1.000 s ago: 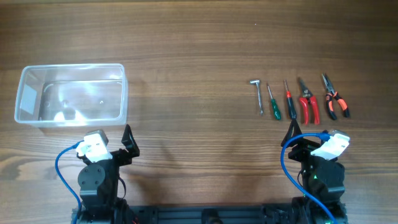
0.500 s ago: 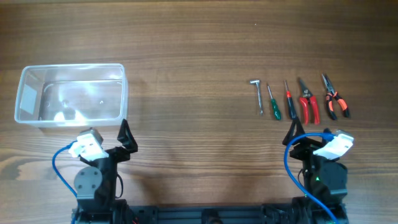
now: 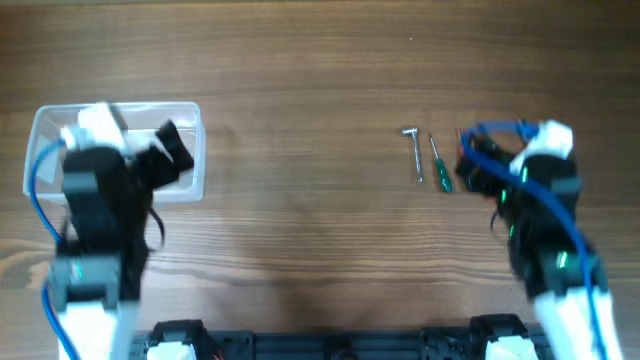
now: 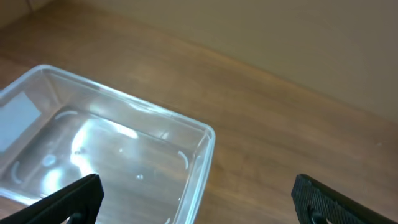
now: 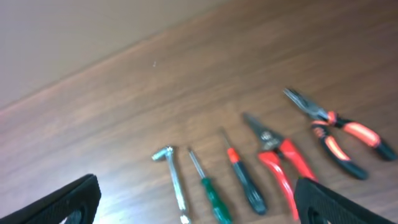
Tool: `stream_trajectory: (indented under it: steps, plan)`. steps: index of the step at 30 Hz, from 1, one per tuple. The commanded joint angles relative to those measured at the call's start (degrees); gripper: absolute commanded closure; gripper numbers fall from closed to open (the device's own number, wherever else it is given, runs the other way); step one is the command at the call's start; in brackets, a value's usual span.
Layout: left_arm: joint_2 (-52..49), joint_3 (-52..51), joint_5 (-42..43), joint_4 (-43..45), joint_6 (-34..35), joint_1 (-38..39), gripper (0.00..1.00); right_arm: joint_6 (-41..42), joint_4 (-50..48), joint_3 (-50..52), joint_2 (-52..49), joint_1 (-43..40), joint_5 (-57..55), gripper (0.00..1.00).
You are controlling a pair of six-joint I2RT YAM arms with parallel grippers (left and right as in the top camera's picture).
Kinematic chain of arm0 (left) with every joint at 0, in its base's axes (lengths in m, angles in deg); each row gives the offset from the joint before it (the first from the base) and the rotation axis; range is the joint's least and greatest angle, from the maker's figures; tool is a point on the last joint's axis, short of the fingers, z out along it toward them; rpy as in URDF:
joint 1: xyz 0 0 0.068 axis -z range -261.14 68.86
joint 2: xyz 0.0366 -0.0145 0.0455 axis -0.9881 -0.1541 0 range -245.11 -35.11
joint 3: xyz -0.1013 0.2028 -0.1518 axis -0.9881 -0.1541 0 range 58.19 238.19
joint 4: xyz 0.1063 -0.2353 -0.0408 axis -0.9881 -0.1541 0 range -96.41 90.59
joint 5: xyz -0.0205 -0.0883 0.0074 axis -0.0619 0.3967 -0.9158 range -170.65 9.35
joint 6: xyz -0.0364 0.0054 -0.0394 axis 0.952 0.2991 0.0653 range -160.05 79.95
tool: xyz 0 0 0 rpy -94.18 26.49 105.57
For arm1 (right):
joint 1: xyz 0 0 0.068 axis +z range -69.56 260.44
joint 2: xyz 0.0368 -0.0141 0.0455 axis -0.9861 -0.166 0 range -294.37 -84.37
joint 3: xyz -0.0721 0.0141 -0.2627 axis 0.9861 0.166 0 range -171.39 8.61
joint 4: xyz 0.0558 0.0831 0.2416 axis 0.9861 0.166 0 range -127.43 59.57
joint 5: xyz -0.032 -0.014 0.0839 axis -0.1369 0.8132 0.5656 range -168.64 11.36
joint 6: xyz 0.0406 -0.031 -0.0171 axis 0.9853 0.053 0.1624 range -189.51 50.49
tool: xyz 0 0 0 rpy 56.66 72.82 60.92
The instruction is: Pack container
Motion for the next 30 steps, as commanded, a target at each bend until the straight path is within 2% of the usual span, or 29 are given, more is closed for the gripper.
stream_trajectory:
  steps: [1,6,10,12,18,26,30]
  plan:
    - [-11.4,15.6,4.9,-6.9,-7.6,-2.1,0.00,-4.5,5.9,-16.6,-12.6,-4.9,12.9,0.00]
    - [-22.0,32.2,5.6,-18.2,-8.1,-3.8,0.00,-8.8,20.5,-38.0,-27.4,-12.2,18.7,0.00]
    - [-24.1,35.0,5.7,-20.4,-8.0,-3.8,0.00,-14.9,29.3,-48.9,-34.0,-14.2,18.5,0.00]
    - [-24.1,35.0,7.3,-22.6,-7.4,-3.8,0.00,-18.7,29.5,-49.8,-34.5,-14.2,18.3,0.00]
    - [-24.0,35.0,16.4,-28.5,-7.4,-3.8,0.00,-18.6,31.5,-49.8,-34.5,-14.2,18.3,0.00]
    - [-24.5,34.9,17.4,-28.9,-8.7,-3.8,0.00,-20.6,31.8,-49.7,-34.5,-14.2,17.6,0.00]
    - [-29.4,34.9,17.2,-31.8,-11.1,-3.7,0.00,-20.6,31.8,-49.7,-35.4,-14.2,17.6,0.00]
